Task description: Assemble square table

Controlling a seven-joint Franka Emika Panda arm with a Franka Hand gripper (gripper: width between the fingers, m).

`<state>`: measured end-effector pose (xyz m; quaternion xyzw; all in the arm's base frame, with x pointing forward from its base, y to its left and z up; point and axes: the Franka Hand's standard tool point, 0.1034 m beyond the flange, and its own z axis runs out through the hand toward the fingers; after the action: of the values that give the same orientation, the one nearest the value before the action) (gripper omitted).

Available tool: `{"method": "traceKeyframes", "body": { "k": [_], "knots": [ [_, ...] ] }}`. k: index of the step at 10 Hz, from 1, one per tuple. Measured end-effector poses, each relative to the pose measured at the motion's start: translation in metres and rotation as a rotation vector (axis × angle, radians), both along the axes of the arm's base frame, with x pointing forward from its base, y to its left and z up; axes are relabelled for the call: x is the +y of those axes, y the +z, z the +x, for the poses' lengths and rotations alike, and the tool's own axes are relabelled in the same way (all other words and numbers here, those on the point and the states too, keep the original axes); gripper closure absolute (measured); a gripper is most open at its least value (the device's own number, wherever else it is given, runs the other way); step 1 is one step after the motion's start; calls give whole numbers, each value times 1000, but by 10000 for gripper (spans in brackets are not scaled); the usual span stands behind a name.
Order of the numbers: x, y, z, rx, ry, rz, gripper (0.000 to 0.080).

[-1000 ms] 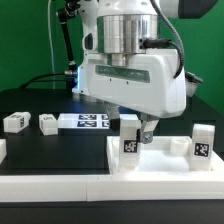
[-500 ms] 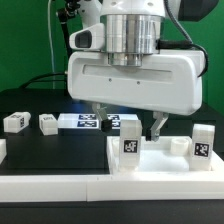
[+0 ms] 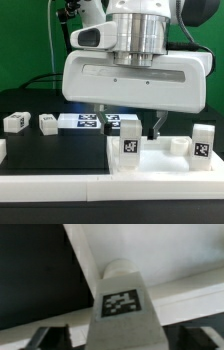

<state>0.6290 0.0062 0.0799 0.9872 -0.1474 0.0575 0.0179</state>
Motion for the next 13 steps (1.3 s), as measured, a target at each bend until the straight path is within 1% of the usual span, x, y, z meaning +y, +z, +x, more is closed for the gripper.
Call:
{"method": "traceKeyframes", "body": {
  "k": [1,2,4,5,6,7,8,9,10,11,13],
  "knots": [
    [1,0,0,-3,-62,10,410],
    [0,0,0,-7,-146,19,511],
    [-1,-1,0,-18,-301,35,511],
    [-1,-1,-1,-34,-437,53,511],
    [-3,-2,-2,-45,-596,83,511],
    [-5,-2,-2,-44,-702,116,511],
    [-6,-2,-4,-37,-874,170,511],
    [-6,-3,-5,-22,-1026,213,511],
    [-6,-3,-6,-13,-1115,246,509],
    [-8,-3,-6,0,-1186,274,509],
    [3,-4,-6,23,-1380,289,508]
  ]
}}
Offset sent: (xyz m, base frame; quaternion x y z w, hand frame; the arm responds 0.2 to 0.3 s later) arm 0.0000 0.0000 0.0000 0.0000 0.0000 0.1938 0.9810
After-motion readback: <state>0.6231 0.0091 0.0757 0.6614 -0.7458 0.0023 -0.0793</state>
